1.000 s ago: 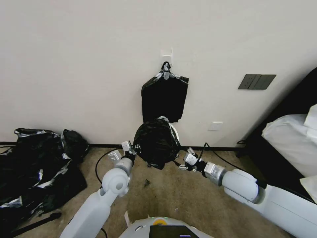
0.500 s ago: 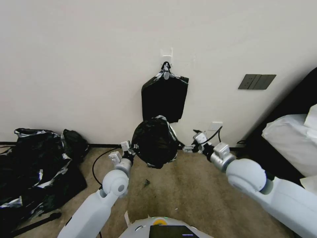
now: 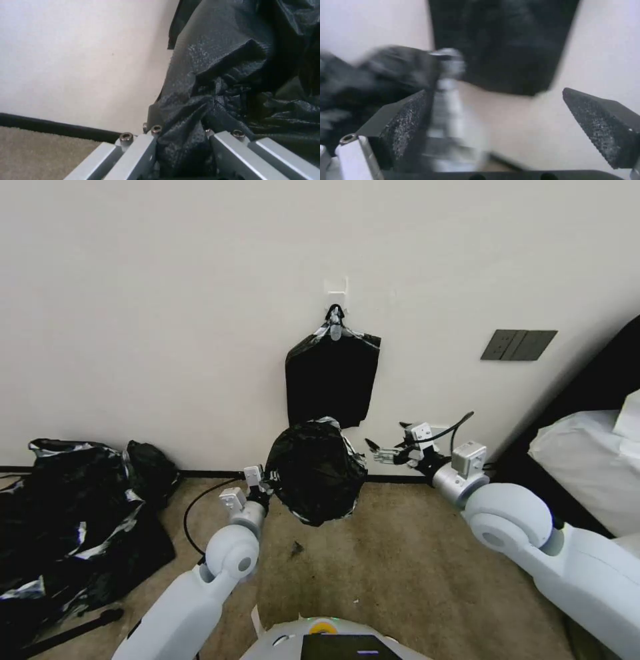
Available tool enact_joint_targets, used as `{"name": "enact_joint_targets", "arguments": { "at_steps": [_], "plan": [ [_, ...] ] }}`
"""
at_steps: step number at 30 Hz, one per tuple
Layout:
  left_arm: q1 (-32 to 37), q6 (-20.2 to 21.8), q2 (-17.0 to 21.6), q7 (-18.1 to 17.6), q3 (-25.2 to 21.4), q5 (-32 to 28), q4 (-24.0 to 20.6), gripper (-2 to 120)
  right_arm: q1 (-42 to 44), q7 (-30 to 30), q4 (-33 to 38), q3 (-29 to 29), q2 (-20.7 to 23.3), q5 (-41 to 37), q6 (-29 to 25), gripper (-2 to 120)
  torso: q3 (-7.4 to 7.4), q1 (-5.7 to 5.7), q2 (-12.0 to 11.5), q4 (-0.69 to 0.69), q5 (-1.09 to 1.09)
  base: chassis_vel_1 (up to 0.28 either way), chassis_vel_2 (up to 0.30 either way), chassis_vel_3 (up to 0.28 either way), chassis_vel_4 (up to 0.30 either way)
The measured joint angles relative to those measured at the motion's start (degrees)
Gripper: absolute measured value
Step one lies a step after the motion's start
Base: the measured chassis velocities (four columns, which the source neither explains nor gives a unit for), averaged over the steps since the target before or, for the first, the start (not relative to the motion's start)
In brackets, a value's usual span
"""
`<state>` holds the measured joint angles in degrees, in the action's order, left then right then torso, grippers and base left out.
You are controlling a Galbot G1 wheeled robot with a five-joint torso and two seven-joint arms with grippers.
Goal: Place a trash bag onto the trash bin.
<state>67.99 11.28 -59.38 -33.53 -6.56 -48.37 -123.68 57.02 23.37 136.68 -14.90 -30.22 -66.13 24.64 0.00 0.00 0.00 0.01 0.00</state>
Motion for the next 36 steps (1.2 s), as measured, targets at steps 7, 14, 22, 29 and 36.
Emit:
{"name": "enact_joint_targets", "arguments": {
  "at_steps": [7,14,22,29,36],
  "plan": [
    [0.62,-4.65,-0.06,5.93,0.12,1.42,0.71,1,0.02,4.35,1.25,0.21,-3.51,-15.34,-0.16,96,0.0,0.0,0.0,-0.02,0.01,0.0,0.0,0.0,0.0],
    [0.87,-9.97,-0.83,11.83,-0.93,0.2,5.28,1,1.55,8.26,4.38,-2.85,-3.48,-22.74,-0.16,89,0.0,0.0,0.0,-0.01,-0.02,0.0,0.0,0.0,0.0],
    [0.49,-12.1,-1.3,14.08,-1.78,-4.96,7.0,1,5.78,7.99,4.17,-9.35,-3.35,-28.74,0.61,89,0.0,0.0,0.0,-0.01,0.0,0.0,0.0,0.0,0.0],
    [0.22,-12.13,-1.19,14.14,-2.17,-7.36,6.85,1,8.4,3.59,1.98,-12.31,-3.35,-31.98,1.31,89,0.0,0.0,0.0,-0.02,0.0,0.0,0.0,0.0,0.0],
    [-0.21,-11.46,-0.32,13.8,-2.71,-10.15,5.64,1,10.42,-1.35,0.03,-12.6,-4.46,-29.93,0.66,75,0.0,0.0,0.0,-0.01,0.0,0.0,0.0,0.0,0.0]
  ]
}}
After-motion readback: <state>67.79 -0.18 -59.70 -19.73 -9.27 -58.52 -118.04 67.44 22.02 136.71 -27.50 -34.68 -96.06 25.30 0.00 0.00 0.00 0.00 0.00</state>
